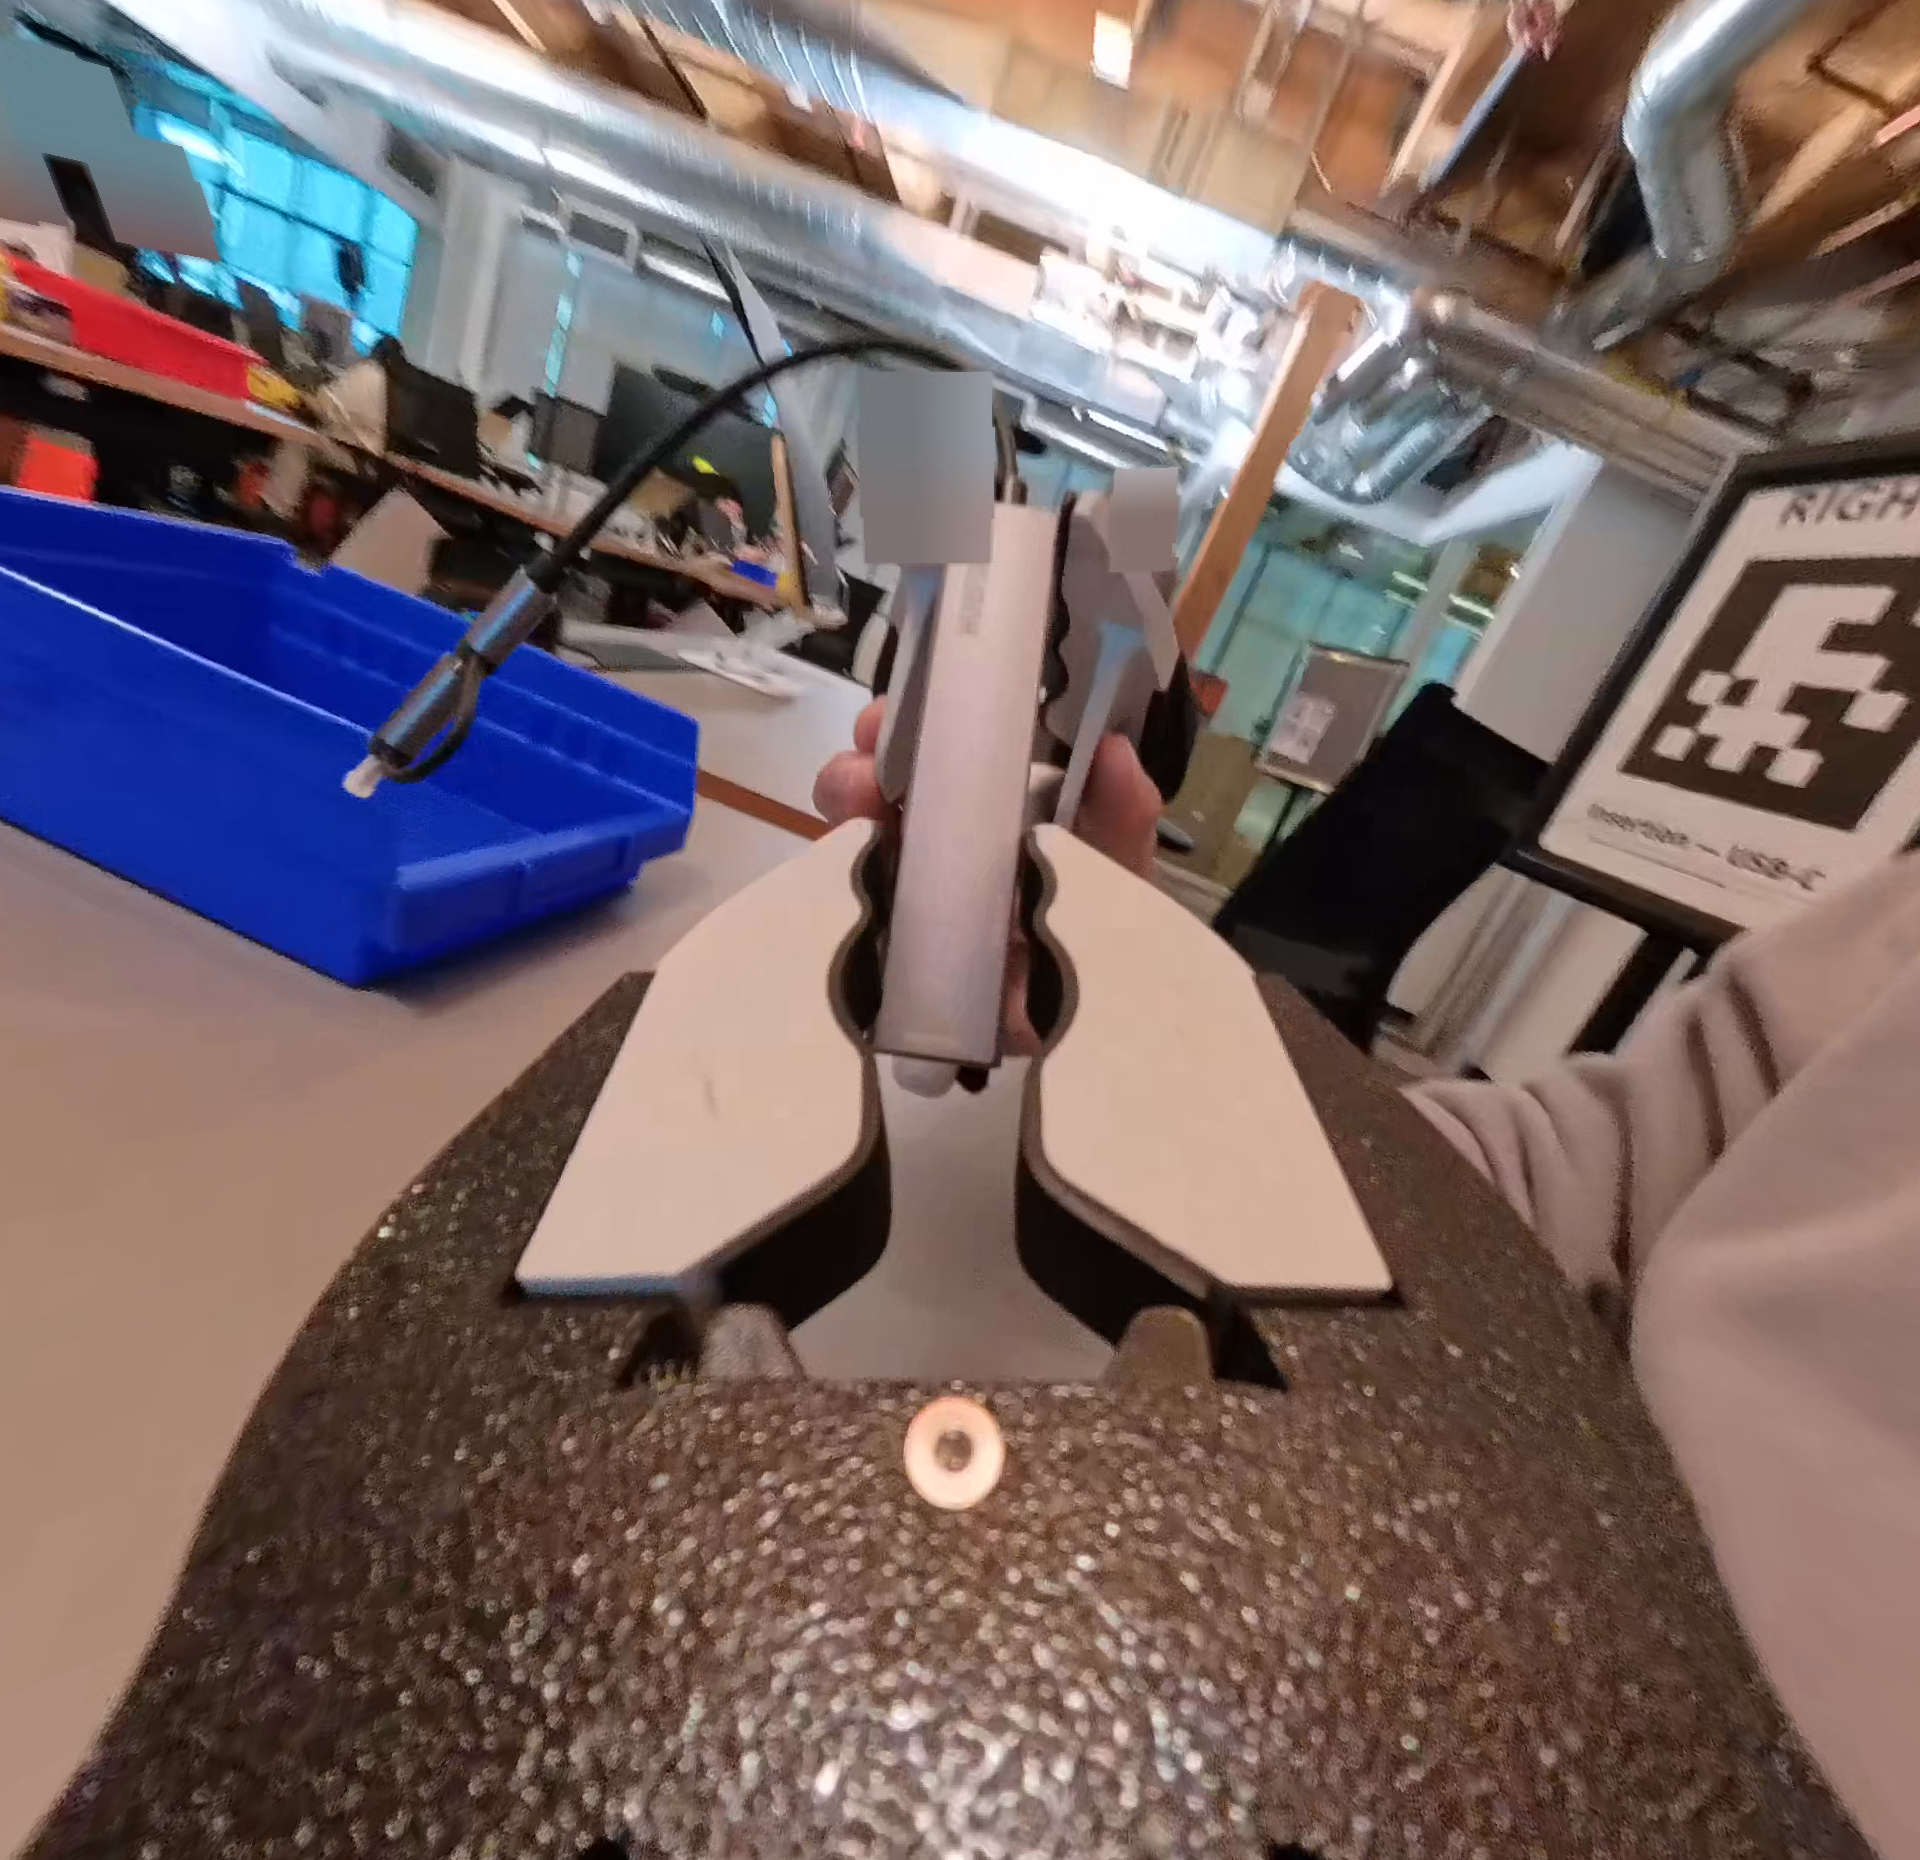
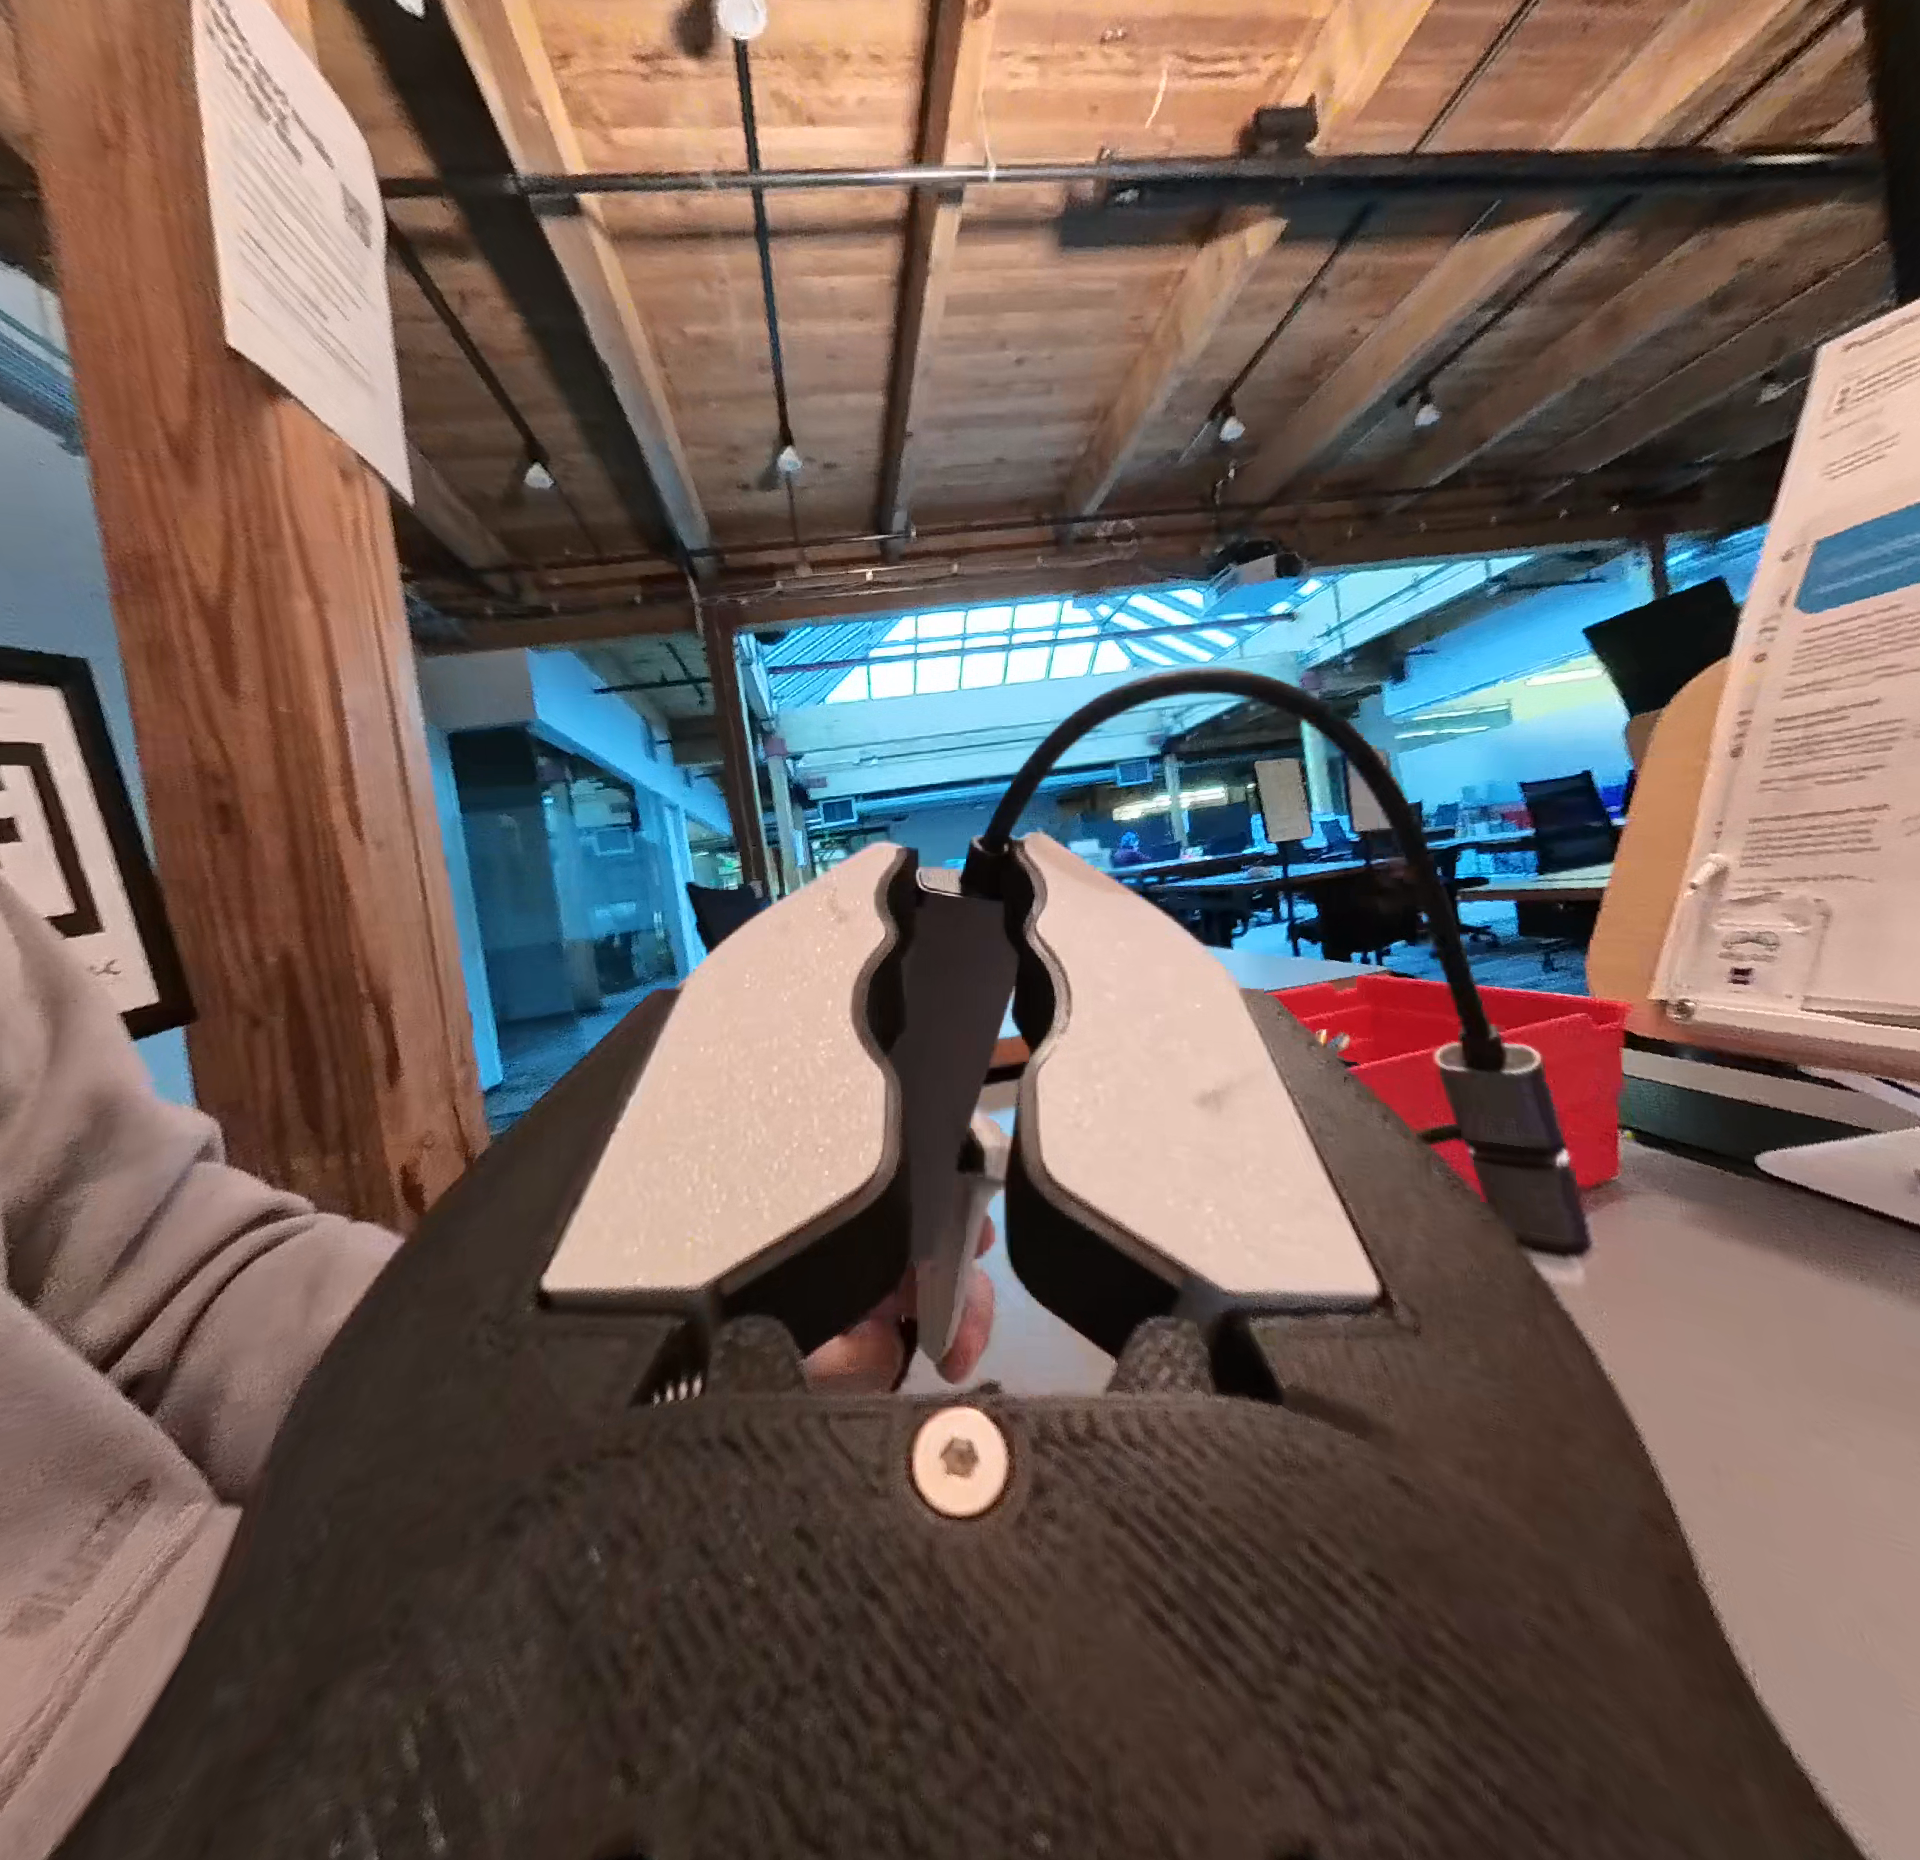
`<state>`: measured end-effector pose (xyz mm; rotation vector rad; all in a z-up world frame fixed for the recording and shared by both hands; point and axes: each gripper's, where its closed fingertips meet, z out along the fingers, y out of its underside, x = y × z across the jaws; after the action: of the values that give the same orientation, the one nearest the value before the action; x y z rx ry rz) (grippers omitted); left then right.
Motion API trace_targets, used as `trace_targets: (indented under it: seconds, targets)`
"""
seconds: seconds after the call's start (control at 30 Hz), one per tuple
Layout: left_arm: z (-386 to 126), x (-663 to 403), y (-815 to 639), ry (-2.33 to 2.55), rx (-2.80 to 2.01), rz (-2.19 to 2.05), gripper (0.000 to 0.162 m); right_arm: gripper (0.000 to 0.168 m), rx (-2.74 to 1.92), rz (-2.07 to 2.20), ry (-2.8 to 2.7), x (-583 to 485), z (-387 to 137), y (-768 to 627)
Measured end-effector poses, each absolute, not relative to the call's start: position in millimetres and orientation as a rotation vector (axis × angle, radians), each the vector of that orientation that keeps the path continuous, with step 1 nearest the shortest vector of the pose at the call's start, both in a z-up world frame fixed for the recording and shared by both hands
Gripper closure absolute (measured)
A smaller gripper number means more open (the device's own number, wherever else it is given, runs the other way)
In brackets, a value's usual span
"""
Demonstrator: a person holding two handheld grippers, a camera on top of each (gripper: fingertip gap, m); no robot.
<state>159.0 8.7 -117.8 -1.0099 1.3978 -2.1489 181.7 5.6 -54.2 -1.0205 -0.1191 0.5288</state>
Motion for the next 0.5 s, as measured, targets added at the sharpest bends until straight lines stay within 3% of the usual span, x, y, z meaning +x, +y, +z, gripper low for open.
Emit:
trace_targets:
  seconds: [0.17, 0.27, 0.3, 0.5]
  targets:
    - [-110.8, 155.2, 12.0, 1.394, -0.903, -2.026, 0.139, 0.151, -0.995, 0.541, -0.139, 174.7, -46.9, 3.1]
    - [-121.1, 154.3, 4.1, 1.475, -0.867, -1.952, 0.126, 0.152, -0.975, 0.556, -0.158, 166.9, -39.7, 1.5]
    - [-124.1, 153.2, -0.8, 1.504, -0.860, -1.958, 0.136, 0.151, -0.962, 0.576, -0.175, 164.1, -38.7, -0.4]
    - [-112.2, 148.9, 0.9, 1.343, -0.876, -2.114, 0.135, 0.151, -0.930, 0.580, -0.113, 178.5, -41.3, -3.2]
